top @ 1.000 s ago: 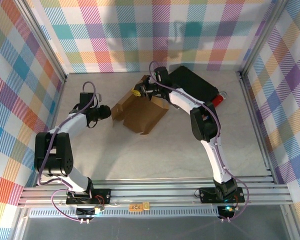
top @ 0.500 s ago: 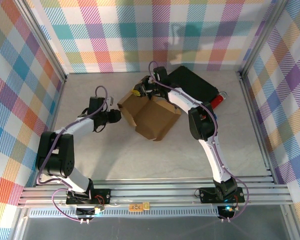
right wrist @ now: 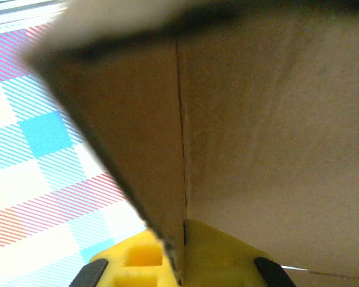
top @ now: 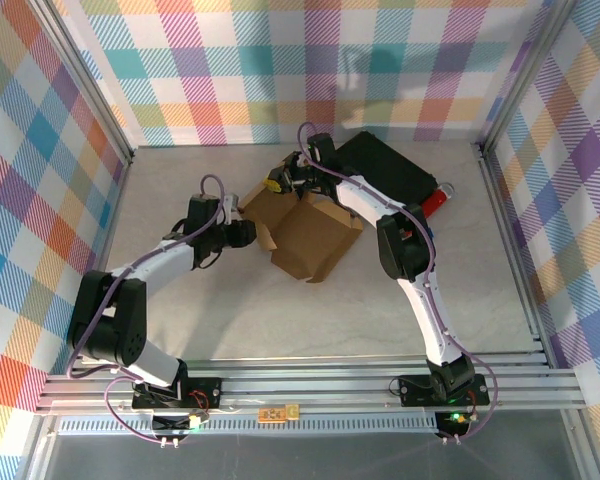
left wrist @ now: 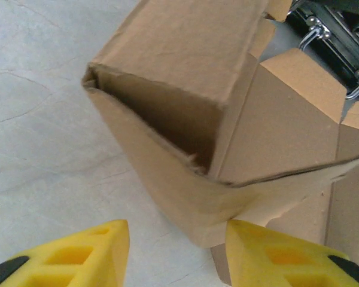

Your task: Fold the paper box

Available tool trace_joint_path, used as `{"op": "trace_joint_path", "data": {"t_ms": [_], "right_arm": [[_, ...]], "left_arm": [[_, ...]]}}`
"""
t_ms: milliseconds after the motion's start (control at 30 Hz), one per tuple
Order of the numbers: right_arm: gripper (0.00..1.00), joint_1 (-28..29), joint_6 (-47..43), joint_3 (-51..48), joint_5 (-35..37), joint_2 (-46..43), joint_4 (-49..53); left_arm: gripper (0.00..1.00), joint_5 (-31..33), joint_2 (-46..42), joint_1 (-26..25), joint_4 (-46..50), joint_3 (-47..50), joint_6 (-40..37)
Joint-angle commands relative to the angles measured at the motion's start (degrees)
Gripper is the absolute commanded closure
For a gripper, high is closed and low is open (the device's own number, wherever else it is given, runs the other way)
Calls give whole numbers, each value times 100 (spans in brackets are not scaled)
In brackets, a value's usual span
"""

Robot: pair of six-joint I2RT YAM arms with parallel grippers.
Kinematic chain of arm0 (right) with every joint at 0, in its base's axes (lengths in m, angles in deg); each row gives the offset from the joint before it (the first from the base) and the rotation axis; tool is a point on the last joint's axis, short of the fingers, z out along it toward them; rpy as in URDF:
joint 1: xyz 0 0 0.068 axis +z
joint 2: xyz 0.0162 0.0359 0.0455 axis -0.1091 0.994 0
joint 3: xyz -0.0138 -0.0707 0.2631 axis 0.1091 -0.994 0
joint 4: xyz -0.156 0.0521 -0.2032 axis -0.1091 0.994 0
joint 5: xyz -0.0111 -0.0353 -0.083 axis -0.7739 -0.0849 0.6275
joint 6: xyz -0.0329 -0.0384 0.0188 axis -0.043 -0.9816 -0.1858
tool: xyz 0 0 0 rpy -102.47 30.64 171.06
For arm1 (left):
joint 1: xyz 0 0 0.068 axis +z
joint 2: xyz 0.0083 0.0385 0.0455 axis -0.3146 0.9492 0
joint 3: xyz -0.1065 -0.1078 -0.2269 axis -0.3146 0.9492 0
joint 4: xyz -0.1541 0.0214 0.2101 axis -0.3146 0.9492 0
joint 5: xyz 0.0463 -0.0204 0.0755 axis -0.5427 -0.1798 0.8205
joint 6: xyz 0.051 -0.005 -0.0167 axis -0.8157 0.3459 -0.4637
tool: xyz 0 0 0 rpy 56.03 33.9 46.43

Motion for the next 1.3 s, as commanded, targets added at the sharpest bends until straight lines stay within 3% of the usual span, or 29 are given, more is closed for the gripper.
{"op": "trace_joint_path", "data": {"t_ms": [0, 300, 467, 700, 900, 1100, 1267], "right_arm": [[100, -35, 22, -73, 21, -84, -79], [100, -29, 48, -251, -20, -191, -213], [100, -37, 146, -809, -83, -488, -707], [100, -183, 891, -2764, 104, -1358, -2963], [100, -273, 1268, -3683, 205, -1721, -4466], [100, -283, 1478, -4472, 235, -1888, -5493], [100, -282, 1533, -4872, 205, -1923, -5762]], "left_arm": [[50, -10, -83, -116, -220, 53, 104], [51, 475, 308, -250, 140, -313, 93], [54, 1180, 390, -554, 326, -447, 112], [54, 2580, 292, -1231, 517, -387, 342], [53, 3534, 206, -1647, 763, -386, 468], [52, 3682, 151, -1689, 891, -373, 372], [51, 3501, 193, -1724, 721, -322, 306]]}}
